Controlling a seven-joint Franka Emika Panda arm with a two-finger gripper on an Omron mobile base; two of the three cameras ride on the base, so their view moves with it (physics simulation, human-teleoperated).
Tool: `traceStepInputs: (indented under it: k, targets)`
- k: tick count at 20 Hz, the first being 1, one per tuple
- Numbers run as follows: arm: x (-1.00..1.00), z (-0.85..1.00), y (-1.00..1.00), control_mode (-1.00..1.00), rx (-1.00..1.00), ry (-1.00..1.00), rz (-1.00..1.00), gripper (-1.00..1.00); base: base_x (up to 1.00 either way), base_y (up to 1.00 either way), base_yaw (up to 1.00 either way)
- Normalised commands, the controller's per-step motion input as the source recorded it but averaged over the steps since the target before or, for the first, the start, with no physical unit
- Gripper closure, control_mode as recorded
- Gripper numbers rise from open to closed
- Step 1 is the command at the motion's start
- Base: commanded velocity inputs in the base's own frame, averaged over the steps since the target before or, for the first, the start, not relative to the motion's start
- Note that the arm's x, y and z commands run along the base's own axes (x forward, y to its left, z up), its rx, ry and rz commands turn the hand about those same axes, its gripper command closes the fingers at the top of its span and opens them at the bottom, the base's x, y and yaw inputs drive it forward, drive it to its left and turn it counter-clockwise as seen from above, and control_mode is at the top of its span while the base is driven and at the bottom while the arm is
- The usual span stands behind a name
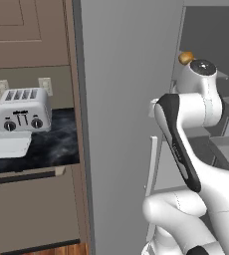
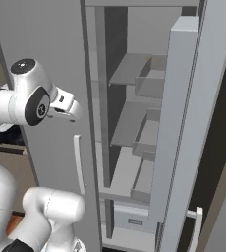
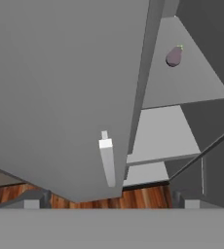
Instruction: Take the potato and eggplant out of the freezer and place them in the tupperware container on the counter. Then put the tupperware containing the vegetables back in the freezer.
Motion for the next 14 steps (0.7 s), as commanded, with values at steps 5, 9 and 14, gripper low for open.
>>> traceStepInputs:
  k: [5, 9, 14]
  targets:
    - [0.0, 0.0, -0.05, -1.0, 0.0, 0.0, 0.0, -1.0, 0.0, 0.0, 0.0]
    - [0.0, 0.0, 0.0, 1.0, 0.0, 0.0, 0.0, -1.0, 0.0, -0.19, 0.0]
    - [0.0, 0.0, 0.0, 1.0, 0.0, 0.0, 0.0, -1.0, 0.0, -0.35, 0.0]
